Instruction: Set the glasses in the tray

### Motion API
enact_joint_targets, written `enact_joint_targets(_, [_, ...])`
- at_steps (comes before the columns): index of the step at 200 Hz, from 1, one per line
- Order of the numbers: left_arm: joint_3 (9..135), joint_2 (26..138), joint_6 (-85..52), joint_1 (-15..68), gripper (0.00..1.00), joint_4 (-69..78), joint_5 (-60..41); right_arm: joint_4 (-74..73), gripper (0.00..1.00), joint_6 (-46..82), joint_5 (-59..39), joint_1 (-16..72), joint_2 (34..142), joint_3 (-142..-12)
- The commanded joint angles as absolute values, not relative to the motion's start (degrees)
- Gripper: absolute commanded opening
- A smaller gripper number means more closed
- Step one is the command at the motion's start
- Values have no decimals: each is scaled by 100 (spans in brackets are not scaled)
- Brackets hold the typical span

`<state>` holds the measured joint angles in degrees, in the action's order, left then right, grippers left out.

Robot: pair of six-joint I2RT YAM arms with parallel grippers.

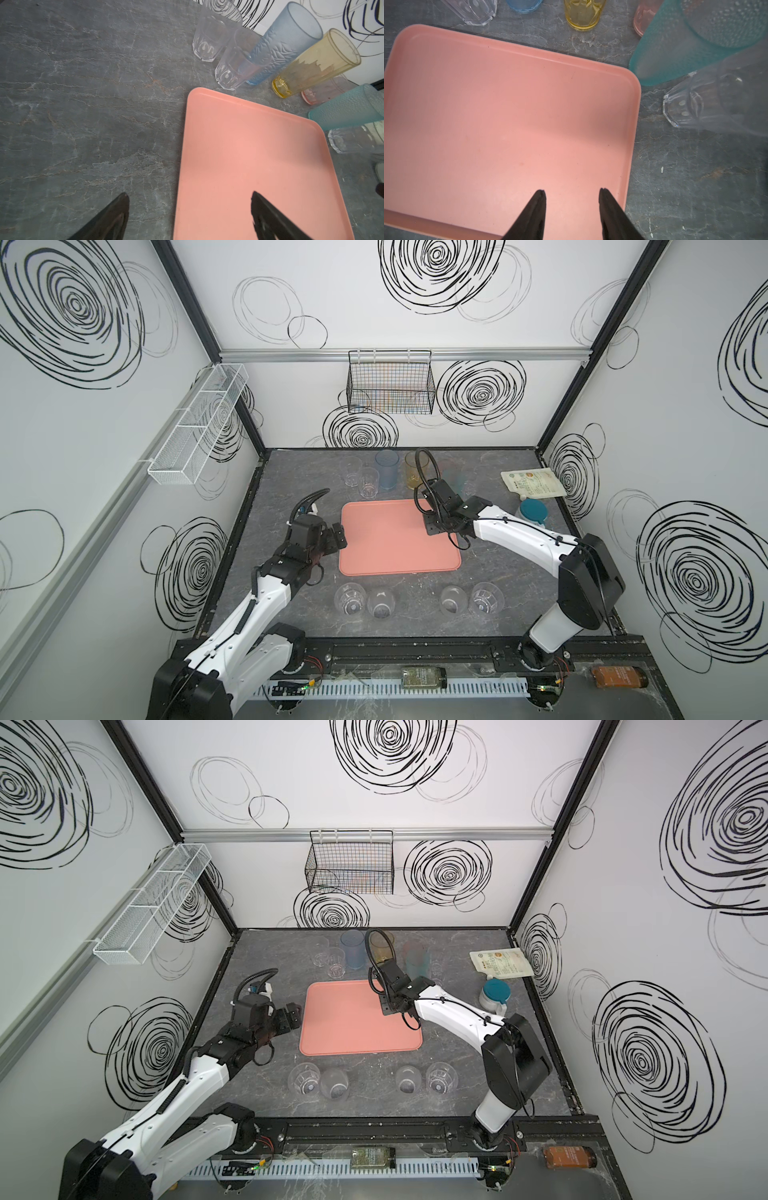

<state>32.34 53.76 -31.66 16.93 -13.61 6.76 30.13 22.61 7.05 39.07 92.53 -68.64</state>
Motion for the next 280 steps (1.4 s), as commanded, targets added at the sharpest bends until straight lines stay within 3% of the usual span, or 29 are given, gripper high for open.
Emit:
enact_joint_targets(1, [3194,5365,-3244,2111,94,-1458,1145,2812,46,2349,1088,3982,8903,-6624])
enact_joint_targets(30, [3474,5462,-3325,2548,95,-1853,1757,2563,45,2234,1244,4012,8615,-6425])
enact_joint_targets(111, [4501,6228,-2993,2946,94,-1974,2158,2055,45,2191,675,3981,8431,-6331])
enact_joint_targets(174, [6586,8456,-1928,2265,92,-1049,944,1816,45,2106,-92,3964,8617,-6373])
enact_joint_targets(230, [8117,10121,-1853,1711,72,-182,-416,2120,44,2239,-38,3778,8965,-6702])
enact_joint_targets(280, [9170,11121,-1600,1597,67,-620,-538,1944,42,2325,-205,3467,8883,-6564])
